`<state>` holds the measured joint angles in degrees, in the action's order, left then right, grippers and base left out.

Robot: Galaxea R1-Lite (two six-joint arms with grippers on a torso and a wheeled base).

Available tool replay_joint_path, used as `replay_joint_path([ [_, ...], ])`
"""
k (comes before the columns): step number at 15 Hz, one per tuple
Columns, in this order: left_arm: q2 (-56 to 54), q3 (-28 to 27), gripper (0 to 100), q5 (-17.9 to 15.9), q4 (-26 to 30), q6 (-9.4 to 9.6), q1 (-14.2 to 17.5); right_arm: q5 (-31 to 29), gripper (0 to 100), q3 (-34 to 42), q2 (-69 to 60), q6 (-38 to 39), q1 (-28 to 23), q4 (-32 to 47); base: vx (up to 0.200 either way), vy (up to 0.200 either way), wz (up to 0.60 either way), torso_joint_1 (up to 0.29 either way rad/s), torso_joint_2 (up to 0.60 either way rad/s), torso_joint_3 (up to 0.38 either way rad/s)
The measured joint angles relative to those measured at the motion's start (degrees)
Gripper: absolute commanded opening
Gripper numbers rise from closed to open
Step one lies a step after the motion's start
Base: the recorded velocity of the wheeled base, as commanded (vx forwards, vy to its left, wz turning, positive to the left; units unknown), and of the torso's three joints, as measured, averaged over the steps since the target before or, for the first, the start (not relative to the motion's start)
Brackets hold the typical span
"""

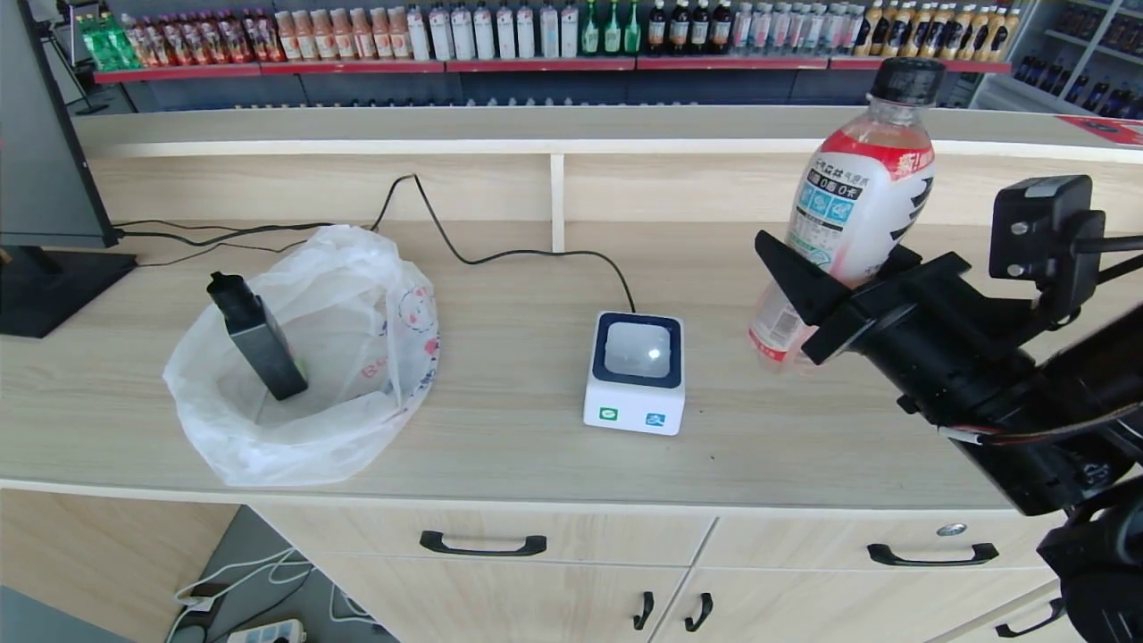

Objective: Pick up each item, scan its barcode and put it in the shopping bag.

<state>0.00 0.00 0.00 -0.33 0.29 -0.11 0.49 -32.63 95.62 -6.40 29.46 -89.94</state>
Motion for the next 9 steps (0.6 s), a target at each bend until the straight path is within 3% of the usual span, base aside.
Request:
replay_joint_path([
  [8,0.0,0.0,100,0.0,-0.2,-0.45,0.0,-0.4,0,3.2,0.5,0.7,-4.6,0.1,0.0,0.0,0.0,0.0,0.0,0.0],
  [9,0.0,0.0,100,0.0,-0.2,-0.51,0.0,-0.4,0,3.5,0.4,0.6,-4.7,0.0,-0.2,0.0,0.0,-0.002,0.01,0.007],
])
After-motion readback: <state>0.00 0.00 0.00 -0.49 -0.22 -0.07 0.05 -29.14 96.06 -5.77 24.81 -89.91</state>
